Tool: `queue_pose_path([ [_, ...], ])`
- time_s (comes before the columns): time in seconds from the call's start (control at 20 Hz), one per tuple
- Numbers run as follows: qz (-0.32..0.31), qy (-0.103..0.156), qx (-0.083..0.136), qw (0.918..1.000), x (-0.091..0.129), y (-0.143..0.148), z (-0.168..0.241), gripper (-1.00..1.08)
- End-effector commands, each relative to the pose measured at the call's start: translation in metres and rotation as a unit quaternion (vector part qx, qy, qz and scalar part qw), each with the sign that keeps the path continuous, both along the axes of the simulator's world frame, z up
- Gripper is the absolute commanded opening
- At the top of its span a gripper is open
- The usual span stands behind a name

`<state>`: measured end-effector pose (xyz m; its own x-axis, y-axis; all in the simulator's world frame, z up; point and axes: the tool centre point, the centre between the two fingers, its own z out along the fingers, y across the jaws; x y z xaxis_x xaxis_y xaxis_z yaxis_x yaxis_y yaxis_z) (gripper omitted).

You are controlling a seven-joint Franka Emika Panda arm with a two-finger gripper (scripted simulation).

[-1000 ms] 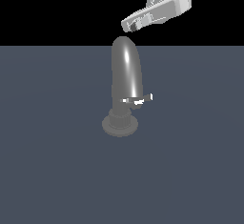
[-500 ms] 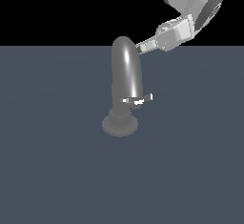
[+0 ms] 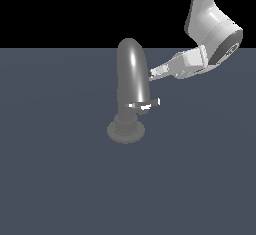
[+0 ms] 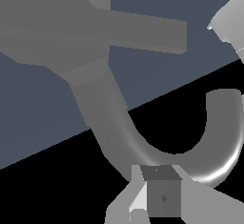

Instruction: Turn on the faucet by rotating a designated handle.

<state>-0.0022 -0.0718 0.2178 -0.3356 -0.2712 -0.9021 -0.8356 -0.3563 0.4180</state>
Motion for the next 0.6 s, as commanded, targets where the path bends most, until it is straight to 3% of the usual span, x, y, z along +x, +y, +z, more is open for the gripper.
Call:
queue_pose_path([
  [0.0, -0.024, 0.027, 0.009, 0.9993, -0.003, -0.003, -0.015, -1.0],
  [0.25, -0.056, 0.063, 0.022, 0.9962, -0.009, -0.006, -0.034, -1.0],
  [0.55, -0.069, 0.076, 0.026, 0.9943, -0.013, -0.006, -0.042, -1.0],
])
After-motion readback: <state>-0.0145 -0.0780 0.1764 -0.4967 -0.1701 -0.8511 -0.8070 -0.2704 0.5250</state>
